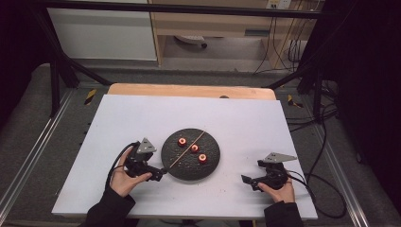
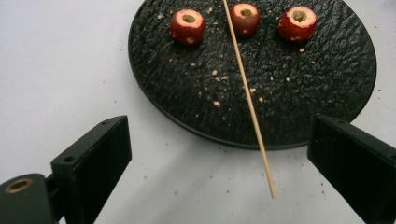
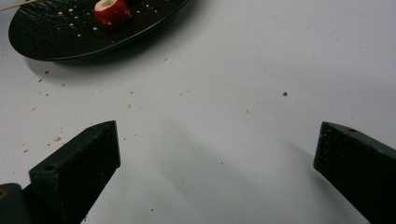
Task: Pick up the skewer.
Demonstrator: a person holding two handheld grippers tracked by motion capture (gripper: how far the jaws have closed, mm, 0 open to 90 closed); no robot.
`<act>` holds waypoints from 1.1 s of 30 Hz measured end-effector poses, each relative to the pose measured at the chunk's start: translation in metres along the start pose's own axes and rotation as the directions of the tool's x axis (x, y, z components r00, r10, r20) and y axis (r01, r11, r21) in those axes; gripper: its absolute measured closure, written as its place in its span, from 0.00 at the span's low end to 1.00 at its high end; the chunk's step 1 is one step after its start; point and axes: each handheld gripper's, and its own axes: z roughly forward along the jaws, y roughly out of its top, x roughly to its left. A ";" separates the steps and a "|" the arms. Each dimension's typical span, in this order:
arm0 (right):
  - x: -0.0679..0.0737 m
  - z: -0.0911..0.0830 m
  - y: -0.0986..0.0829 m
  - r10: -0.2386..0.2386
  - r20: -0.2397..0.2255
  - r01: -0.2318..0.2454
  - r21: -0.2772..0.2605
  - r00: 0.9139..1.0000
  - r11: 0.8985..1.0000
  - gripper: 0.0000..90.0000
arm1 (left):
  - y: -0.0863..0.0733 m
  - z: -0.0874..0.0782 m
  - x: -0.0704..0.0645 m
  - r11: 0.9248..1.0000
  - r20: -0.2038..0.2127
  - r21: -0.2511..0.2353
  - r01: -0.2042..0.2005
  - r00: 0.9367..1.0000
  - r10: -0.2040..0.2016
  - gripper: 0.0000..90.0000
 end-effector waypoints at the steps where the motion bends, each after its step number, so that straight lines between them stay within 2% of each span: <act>1: 0.000 0.000 0.000 0.002 0.000 -0.002 0.001 1.000 1.000 0.01 | 0.002 0.002 -0.001 1.000 0.001 0.005 0.002 1.000 -0.002 0.07; 11: 0.000 0.000 0.000 0.000 -0.001 0.000 0.002 1.000 1.000 0.01 | 0.019 0.017 -0.009 0.999 -0.006 0.041 -0.010 1.000 0.010 0.13; 19: 0.000 0.000 0.000 0.002 -0.005 -0.002 0.000 1.000 1.000 0.01 | 0.033 0.028 -0.012 0.997 -0.019 0.083 0.000 1.000 0.001 0.26; 25: 0.000 0.000 0.000 0.003 -0.007 -0.003 0.001 1.000 1.000 0.01 | 0.038 0.037 -0.014 0.992 -0.013 0.127 -0.007 1.000 0.008 0.37; 26: 0.000 0.000 0.000 0.001 -0.006 -0.001 0.001 1.000 1.000 0.01 | 0.039 0.038 -0.015 0.991 -0.012 0.136 -0.008 1.000 0.010 0.41; 33: 0.000 0.000 0.000 0.004 -0.008 -0.004 0.000 1.000 1.000 0.01 | 0.043 0.045 -0.016 0.981 -0.008 0.195 -0.001 1.000 0.002 0.53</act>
